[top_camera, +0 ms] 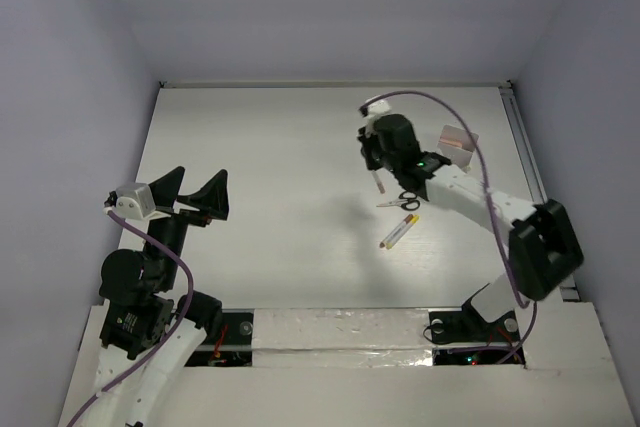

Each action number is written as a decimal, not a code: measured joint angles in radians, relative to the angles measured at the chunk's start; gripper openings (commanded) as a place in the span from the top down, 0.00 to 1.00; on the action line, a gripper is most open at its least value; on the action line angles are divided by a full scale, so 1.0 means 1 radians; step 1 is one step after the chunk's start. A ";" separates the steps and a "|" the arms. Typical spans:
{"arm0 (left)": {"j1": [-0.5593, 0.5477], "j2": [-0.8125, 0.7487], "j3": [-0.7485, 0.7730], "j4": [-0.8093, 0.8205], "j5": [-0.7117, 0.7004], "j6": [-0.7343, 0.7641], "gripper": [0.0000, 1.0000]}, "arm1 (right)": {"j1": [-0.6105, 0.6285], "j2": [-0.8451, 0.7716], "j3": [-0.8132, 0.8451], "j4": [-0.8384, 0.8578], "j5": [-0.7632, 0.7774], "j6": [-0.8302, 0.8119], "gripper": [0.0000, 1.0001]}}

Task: Sort the stationery into containers
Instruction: Pick up the pen from the center of the board, then place the pen in the storage box.

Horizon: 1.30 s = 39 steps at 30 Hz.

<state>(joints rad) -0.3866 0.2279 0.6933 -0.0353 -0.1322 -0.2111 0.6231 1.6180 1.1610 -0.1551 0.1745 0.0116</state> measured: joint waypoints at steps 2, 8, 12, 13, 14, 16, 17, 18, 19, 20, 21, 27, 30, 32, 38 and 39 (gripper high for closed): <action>0.000 0.000 0.000 0.000 0.000 0.000 0.01 | -0.046 -0.110 -0.063 0.122 0.037 0.021 1.00; -0.007 0.000 0.000 0.000 0.000 0.000 0.01 | -0.304 -0.302 -0.240 0.443 0.196 0.090 1.00; -0.011 0.000 0.000 0.000 0.000 0.000 0.01 | -0.388 -0.330 -0.367 0.614 0.297 0.113 1.00; -0.011 0.000 0.000 0.000 0.000 0.000 0.01 | -0.394 -0.327 -0.391 0.651 0.315 0.113 1.00; -0.011 0.000 0.000 0.000 0.000 0.000 0.01 | -0.397 -0.323 -0.409 0.686 0.328 0.111 1.00; -0.011 0.000 0.000 0.000 0.000 0.000 0.01 | -0.400 -0.310 -0.437 0.755 0.353 0.099 1.00; -0.011 0.000 0.000 0.000 -0.001 0.000 0.01 | -0.400 -0.302 -0.446 0.789 0.365 0.094 1.00; -0.011 0.000 0.000 0.000 -0.001 0.000 0.01 | -0.401 -0.295 -0.456 0.822 0.376 0.089 1.00; -0.011 0.000 0.000 0.000 0.000 0.000 0.01 | -0.402 -0.289 -0.472 0.868 0.391 0.080 1.00; -0.011 0.000 0.000 0.000 -0.001 0.000 0.01 | -0.403 -0.285 -0.483 0.898 0.402 0.074 1.00; -0.011 0.000 0.000 0.000 -0.001 0.000 0.01 | -0.405 -0.278 -0.493 0.931 0.415 0.068 1.00; -0.011 0.000 0.000 0.000 -0.001 0.000 0.01 | -0.415 -0.195 -0.506 1.046 0.475 0.051 1.00; -0.011 0.000 0.000 0.000 -0.001 0.000 0.01 | -0.415 -0.181 -0.527 1.046 0.486 0.075 1.00; -0.011 0.000 0.000 0.000 -0.001 0.000 0.01 | -0.415 -0.181 -0.547 1.046 0.490 0.101 1.00; -0.011 -0.002 0.000 0.000 0.000 0.000 0.01 | -0.415 -0.192 -0.577 1.014 0.495 0.178 0.39; -0.011 -0.003 0.000 0.000 0.000 0.000 0.01 | -0.415 -0.202 -0.577 0.998 0.494 0.190 0.35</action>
<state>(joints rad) -0.3977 0.2253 0.6933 -0.0353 -0.1326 -0.2111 0.2081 1.4158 0.5842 0.8425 0.6682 0.2020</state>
